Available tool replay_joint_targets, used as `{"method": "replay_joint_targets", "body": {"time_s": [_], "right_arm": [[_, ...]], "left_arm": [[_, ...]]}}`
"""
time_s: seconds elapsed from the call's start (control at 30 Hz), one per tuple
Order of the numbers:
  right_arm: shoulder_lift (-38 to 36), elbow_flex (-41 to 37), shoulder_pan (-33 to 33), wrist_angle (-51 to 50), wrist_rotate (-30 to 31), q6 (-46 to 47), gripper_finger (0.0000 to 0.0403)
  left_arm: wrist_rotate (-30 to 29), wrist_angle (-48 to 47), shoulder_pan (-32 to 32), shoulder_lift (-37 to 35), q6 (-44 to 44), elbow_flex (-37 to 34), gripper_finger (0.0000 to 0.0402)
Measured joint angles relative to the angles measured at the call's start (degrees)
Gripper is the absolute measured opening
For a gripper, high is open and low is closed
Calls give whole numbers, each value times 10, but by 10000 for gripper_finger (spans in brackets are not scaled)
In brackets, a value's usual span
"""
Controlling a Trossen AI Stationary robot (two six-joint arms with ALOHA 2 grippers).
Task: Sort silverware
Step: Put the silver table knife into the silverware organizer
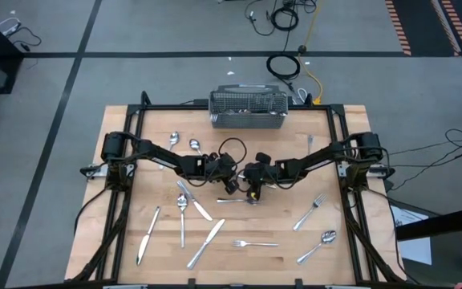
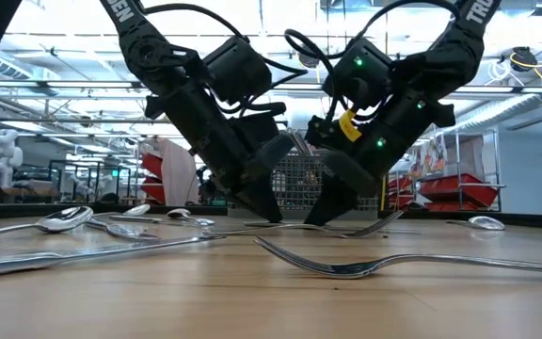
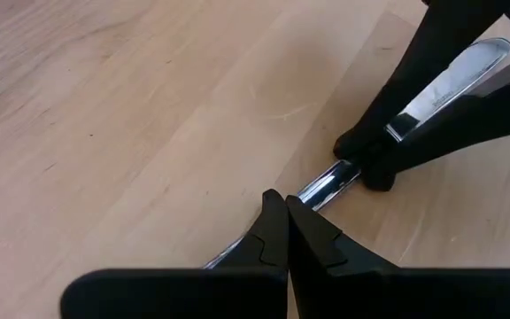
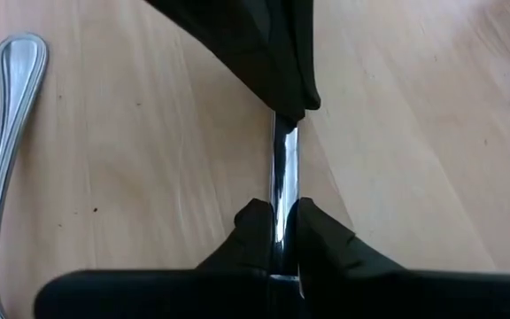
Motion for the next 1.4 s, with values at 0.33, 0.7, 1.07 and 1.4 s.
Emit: {"method": "replay_joint_targets", "body": {"time_s": [0.33, 0.7, 1.07, 1.4], "right_arm": [[-41, 4, 7, -28, -17, 7, 16], [-117, 32, -4, -177, 29, 8, 6], [-188, 56, -8, -287, 79, 10, 2], [-319, 57, -14, -450, 140, 40, 1]], "left_arm": [[-8, -36, 6, -123, 125, 28, 11], [-51, -62, 30, -224, 277, 29, 14], [219, -25, 66, -136, 299, 31, 6], [234, -47, 63, -56, 297, 29, 2]]}}
